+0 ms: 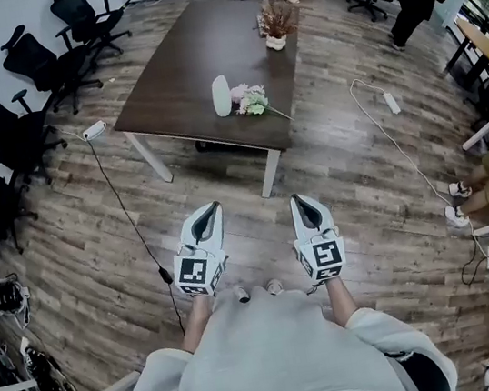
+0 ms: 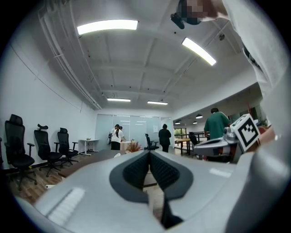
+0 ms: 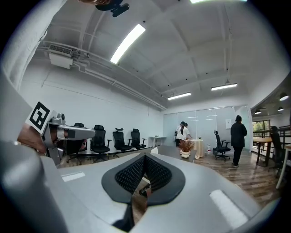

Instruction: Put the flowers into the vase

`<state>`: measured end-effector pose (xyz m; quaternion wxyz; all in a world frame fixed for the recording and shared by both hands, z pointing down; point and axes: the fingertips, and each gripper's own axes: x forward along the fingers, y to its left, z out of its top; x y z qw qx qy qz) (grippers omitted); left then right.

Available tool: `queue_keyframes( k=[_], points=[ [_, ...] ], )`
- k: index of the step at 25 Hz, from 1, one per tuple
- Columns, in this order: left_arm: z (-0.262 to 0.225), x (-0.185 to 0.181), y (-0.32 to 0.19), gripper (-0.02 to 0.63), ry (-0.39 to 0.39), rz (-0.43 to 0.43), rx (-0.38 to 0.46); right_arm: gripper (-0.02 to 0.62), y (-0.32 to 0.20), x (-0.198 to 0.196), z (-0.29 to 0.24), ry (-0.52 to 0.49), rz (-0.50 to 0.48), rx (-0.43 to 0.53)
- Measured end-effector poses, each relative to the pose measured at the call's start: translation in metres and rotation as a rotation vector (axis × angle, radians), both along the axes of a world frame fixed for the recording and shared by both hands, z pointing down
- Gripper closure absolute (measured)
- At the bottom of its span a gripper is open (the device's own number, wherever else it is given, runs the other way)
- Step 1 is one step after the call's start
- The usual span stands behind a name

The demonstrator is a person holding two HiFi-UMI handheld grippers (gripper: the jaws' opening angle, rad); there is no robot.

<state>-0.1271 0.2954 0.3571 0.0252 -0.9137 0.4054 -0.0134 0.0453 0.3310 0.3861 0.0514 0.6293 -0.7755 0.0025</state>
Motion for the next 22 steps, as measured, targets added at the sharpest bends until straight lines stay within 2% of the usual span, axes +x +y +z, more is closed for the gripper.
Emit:
queue_keyframes(
  k=[14,22],
  points=[
    [0.006,0.042,-0.010,0.595,-0.007,-0.047,0.003,0.597,-0.010,0.046,0.013,-0.011,-0.035,-0.008],
    [0.023,0.066,-0.025,0.595,-0.012,-0.027,-0.034,0.597,-0.024,0.069,0.025,-0.016,-0.020,-0.029]
  ],
)
